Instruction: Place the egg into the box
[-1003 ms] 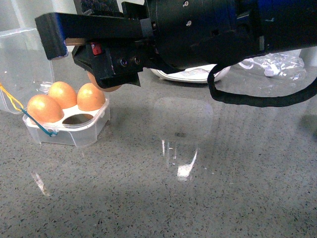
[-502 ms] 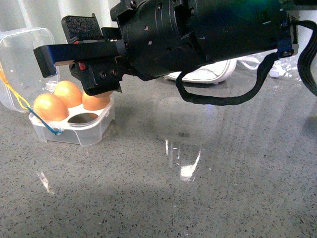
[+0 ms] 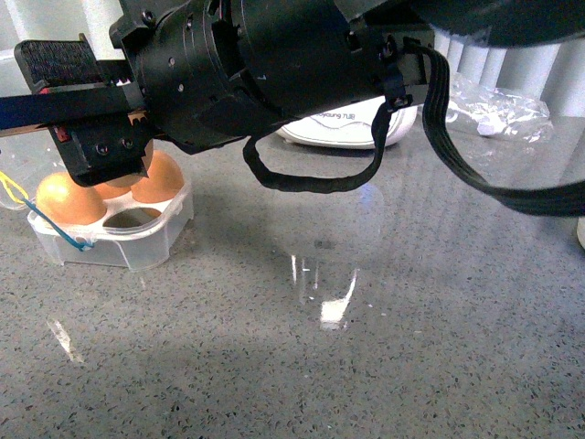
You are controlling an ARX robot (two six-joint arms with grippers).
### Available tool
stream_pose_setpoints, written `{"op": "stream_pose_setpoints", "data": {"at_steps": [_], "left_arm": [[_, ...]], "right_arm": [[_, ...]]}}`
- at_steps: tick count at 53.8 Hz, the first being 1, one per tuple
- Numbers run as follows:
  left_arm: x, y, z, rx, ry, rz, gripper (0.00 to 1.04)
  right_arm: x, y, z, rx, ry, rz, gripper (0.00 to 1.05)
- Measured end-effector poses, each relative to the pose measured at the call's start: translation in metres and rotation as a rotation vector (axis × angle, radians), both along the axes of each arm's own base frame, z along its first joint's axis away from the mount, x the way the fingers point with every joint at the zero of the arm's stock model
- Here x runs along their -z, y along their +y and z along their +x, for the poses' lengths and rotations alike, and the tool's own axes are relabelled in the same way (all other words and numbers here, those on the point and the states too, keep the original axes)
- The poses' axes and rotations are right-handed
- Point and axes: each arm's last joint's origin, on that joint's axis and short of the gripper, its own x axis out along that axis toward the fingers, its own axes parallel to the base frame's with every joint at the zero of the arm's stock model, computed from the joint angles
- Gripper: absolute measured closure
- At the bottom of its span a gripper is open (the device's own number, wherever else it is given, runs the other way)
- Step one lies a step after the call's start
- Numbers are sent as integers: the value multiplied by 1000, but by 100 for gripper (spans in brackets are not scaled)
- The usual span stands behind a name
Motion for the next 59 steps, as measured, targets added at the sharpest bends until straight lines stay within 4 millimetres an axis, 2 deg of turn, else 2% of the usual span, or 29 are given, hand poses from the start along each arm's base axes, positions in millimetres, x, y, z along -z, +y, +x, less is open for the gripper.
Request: {"op": "stream_pose_setpoints", "data": {"at_steps": [7,39,44,59], "left_arm": [[0,0,0,0,0,0,7],[0,0,0,0,0,0,7],[0,0,0,0,0,0,7],[0,0,0,0,0,0,7]], "right_arm": [[-3,4,5,3,-9,7,63],[9,9,13,14,22,-16,62],[9,9,13,13,19,-19,43],[9,7,15,18,18,-19,5]]}}
